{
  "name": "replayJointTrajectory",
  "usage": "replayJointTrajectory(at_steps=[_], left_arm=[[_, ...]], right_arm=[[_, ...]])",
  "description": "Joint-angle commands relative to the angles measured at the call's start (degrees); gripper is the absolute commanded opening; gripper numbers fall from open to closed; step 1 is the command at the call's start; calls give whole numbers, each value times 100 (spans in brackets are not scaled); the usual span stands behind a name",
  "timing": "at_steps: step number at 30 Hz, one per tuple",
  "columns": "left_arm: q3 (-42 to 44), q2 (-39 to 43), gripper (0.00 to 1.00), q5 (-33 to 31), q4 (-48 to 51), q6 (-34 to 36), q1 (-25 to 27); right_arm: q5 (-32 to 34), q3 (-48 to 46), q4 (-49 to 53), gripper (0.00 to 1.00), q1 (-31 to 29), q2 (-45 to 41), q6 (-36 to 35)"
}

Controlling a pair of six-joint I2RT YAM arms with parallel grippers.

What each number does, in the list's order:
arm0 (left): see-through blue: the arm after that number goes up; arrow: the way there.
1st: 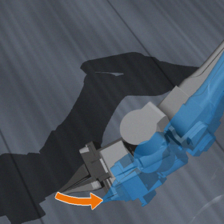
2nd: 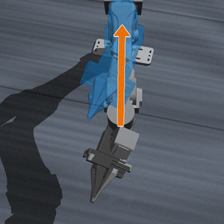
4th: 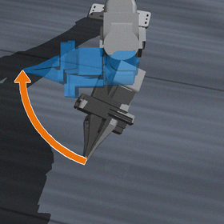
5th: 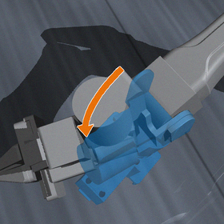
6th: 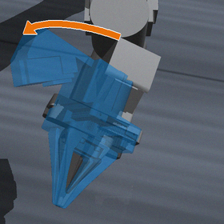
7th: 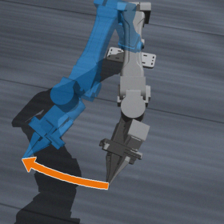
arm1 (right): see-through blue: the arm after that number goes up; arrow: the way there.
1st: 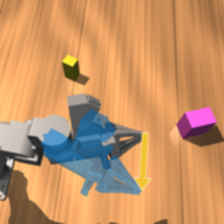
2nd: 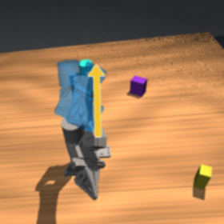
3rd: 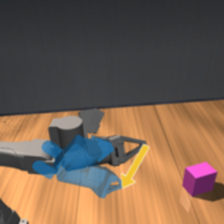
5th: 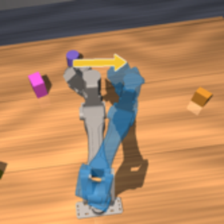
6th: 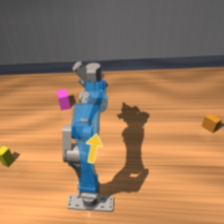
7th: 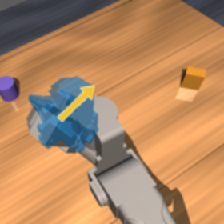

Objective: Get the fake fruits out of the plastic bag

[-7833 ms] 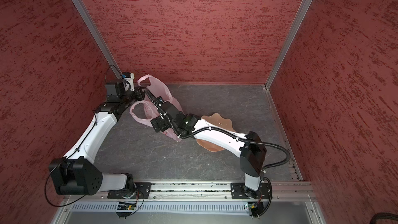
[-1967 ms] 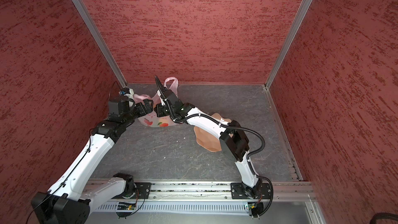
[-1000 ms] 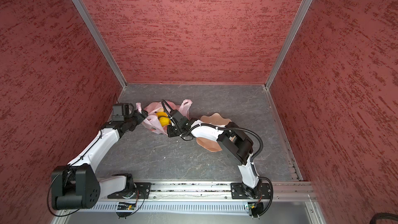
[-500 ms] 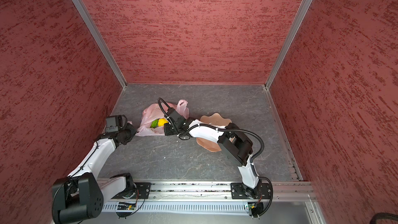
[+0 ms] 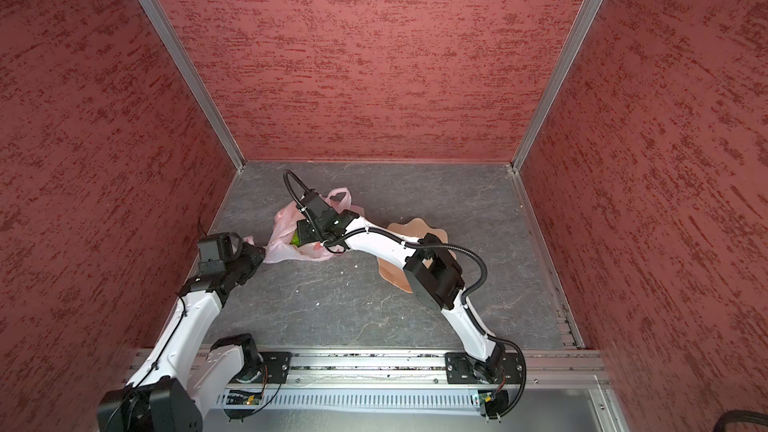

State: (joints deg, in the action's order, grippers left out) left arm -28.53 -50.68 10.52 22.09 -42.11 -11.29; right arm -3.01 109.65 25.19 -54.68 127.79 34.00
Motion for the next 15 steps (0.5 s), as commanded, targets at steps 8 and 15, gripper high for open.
replayJointTrajectory(at_steps=[8,15], left_arm=[[-63,363,74,810,-170,-39,29],[-86,952,92,1105,-132,-166,95]], right_arm=[[65,324,358,26,-35,168,-96],[-227,496,102,26,-40,258,-54]])
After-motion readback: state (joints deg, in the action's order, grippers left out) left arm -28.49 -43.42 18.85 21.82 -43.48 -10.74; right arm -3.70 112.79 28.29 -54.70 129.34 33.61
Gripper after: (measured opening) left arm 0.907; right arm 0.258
